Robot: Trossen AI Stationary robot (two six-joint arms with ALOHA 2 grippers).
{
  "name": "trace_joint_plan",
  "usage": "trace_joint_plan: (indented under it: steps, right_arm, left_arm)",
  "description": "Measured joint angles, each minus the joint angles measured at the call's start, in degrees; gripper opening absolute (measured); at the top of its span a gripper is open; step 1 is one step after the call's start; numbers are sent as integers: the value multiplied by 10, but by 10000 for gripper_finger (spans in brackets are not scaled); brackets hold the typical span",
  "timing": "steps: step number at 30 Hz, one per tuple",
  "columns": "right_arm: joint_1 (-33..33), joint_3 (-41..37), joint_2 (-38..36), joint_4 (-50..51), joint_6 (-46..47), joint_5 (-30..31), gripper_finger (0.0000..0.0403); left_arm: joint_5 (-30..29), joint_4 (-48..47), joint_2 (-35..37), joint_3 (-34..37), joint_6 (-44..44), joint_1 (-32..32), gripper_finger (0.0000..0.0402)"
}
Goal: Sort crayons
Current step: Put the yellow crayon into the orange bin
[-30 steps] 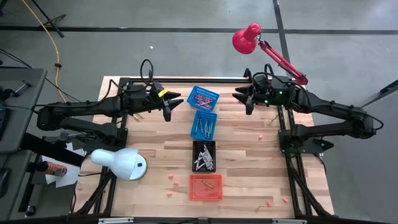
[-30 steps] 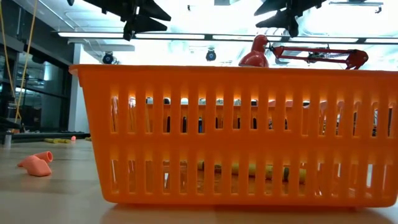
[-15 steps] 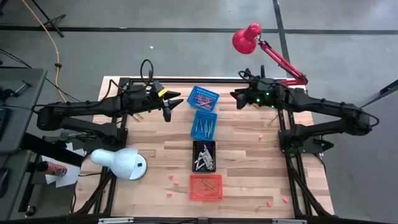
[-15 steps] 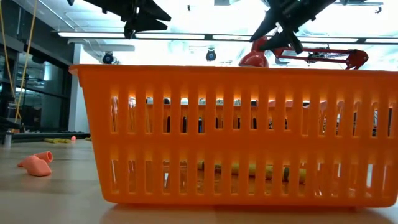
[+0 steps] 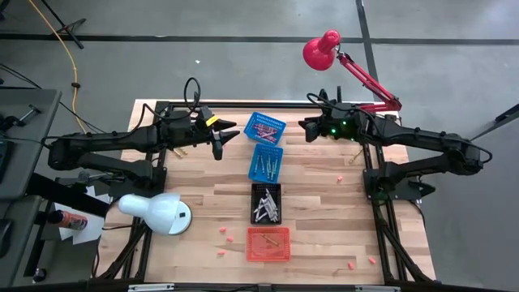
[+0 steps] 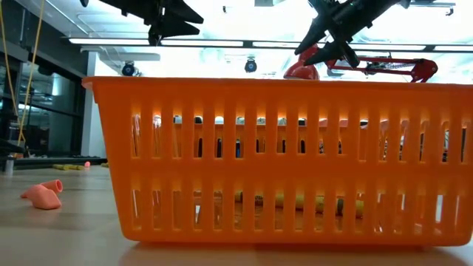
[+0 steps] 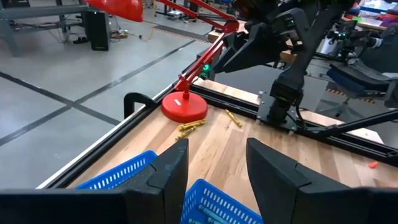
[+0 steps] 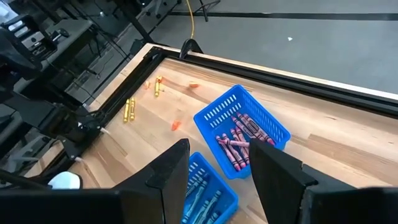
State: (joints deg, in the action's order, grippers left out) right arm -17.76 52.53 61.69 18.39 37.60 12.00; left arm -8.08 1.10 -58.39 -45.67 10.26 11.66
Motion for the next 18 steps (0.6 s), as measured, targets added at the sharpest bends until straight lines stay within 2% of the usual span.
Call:
trace_joint_plan:
  steps: [6, 9, 18]
  right_arm:
    - [0, 0, 0, 0, -7, 6, 163]
    - [0, 0, 0, 0, -55, -12, 163]
    - [0, 0, 0, -7, -276, -165, 163]
  left_arm:
    - [0, 0, 0, 0, 0, 0, 147]
    - [0, 0, 0, 0, 0, 0, 147]
    - [0, 33, 0, -1, 98, -3, 149]
